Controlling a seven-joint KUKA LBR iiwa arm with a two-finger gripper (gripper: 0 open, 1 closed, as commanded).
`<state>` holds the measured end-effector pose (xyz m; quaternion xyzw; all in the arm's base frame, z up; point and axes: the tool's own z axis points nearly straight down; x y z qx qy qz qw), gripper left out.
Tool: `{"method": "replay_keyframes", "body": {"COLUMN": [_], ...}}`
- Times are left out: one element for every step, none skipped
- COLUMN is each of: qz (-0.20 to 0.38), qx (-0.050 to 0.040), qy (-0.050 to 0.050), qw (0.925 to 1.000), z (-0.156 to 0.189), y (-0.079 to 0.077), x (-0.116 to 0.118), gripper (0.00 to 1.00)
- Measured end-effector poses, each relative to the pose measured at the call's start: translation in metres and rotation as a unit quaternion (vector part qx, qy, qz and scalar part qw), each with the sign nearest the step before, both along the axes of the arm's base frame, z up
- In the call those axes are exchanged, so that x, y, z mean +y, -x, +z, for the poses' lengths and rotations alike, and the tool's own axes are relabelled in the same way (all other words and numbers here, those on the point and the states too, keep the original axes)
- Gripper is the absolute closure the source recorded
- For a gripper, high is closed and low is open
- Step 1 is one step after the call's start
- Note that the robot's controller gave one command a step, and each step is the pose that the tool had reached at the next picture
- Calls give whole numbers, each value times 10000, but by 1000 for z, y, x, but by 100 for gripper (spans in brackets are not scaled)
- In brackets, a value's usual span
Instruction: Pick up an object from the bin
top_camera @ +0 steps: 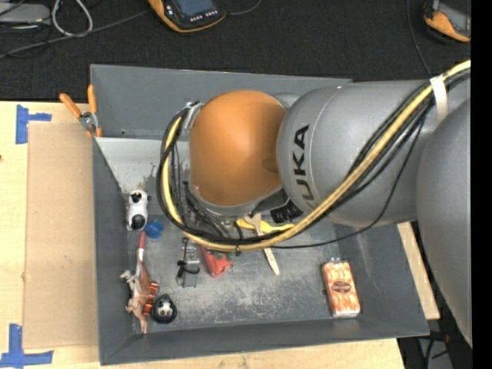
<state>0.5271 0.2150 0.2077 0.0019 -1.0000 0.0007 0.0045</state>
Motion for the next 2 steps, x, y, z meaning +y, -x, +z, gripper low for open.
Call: {"method": "replay_keyframes", "body": {"qz": [-29,892], "qx": [-37,-41], "qy": [-8,-12], "qw": [10000,9960], "z": [5,-46], "y": [-2,-11], "x": [-2,10], "gripper": [0,0]}}
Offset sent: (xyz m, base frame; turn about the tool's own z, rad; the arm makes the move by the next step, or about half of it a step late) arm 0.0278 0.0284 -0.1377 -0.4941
